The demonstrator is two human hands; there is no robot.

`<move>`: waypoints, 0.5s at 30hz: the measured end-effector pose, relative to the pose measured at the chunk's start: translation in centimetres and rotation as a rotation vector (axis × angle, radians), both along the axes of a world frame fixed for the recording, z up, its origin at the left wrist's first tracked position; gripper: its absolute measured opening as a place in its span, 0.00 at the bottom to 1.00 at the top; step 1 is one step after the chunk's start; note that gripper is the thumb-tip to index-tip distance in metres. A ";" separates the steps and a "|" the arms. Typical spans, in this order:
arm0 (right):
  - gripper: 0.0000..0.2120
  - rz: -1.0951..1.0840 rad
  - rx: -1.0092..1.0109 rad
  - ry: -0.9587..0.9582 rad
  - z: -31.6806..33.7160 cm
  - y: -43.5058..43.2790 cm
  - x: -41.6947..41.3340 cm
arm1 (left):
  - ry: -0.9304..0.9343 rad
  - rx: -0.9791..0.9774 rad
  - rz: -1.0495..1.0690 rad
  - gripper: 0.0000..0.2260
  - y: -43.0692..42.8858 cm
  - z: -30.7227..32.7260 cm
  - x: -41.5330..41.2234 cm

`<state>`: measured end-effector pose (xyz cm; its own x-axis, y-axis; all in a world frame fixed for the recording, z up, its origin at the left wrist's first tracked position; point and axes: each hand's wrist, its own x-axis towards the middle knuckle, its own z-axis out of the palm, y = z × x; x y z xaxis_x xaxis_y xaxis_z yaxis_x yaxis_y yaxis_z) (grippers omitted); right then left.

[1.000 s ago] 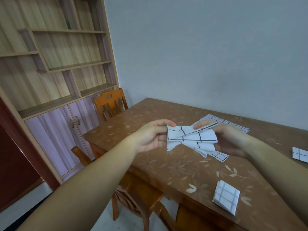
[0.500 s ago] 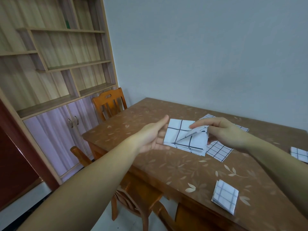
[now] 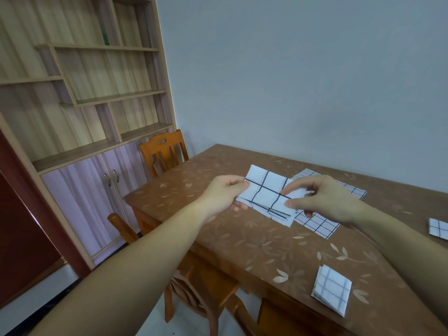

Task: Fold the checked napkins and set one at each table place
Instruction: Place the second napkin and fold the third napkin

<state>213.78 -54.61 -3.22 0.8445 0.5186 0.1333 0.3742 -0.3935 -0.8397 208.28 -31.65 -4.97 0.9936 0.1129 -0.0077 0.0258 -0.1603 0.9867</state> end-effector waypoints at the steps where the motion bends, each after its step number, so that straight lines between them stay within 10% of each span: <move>1: 0.10 0.006 -0.023 -0.027 -0.1 0.1 0.1 | -0.014 0.009 0.006 0.09 0.1 -0.1 0.0; 5: 0.26 0.130 -0.087 0.035 0.1 0.2 0.3 | -0.029 0.121 -0.043 0.10 0.0 0.1 -0.1; 8: 0.08 0.129 -0.150 -0.026 0.7 0.6 0.2 | -0.028 0.275 -0.173 0.09 -0.8 0.8 -0.2; 15: 0.23 -0.003 -0.080 -0.252 0.0 2.4 -0.4 | -0.011 0.312 -0.261 0.11 -1.7 1.1 -0.2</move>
